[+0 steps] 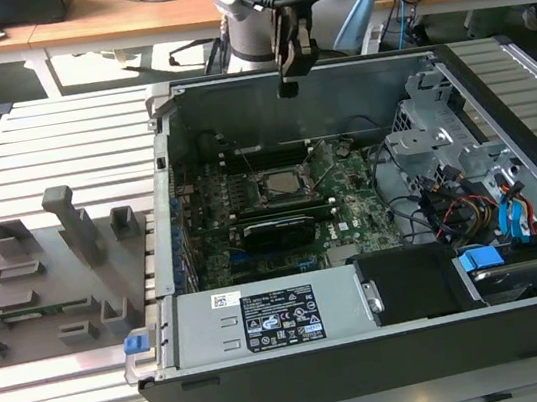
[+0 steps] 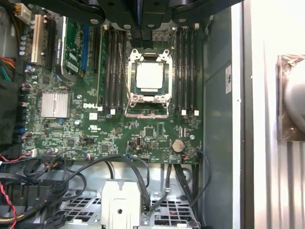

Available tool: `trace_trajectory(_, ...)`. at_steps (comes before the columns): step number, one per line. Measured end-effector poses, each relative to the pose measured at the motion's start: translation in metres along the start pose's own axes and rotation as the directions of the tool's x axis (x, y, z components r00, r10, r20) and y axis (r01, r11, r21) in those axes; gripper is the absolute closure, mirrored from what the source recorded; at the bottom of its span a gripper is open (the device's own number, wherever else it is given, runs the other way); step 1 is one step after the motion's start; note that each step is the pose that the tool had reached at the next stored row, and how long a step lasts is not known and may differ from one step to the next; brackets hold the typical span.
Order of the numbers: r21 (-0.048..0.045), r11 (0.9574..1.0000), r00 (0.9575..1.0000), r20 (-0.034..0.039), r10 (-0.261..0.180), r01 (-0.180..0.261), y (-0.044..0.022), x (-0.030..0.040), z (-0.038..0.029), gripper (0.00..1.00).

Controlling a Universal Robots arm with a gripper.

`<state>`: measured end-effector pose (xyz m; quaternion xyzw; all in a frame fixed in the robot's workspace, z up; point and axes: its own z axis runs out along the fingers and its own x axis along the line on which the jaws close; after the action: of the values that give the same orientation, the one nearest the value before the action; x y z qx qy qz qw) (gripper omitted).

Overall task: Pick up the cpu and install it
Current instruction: 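Close the cpu cover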

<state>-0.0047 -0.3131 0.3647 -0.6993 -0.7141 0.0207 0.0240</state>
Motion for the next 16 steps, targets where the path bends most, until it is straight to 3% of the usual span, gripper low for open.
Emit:
trace_trajectory(1, -0.0005, 1.0, 0.9998, -0.0195, -0.001, 0.001, 0.0, -0.0012, 0.0, 0.89)
trace_trajectory(2, -0.0008, 1.0, 0.9995, -0.0318, -0.002, 0.002, 0.0, -0.0016, 0.0001, 0.89)
trace_trajectory(4, -0.0007, 1.0, 0.9995, -0.0318, -0.002, 0.002, 0.0008, -0.0016, 0.0, 0.89)
trace_trajectory(7, 0.0006, 1.0, 0.9995, -0.0318, -0.002, 0.002, 0.0135, -0.0019, -0.0008, 0.89)
trace_trajectory(16, 0.0014, 1.0, 0.9995, -0.0318, -0.002, 0.002, 0.0343, -0.0023, -0.002, 0.89)
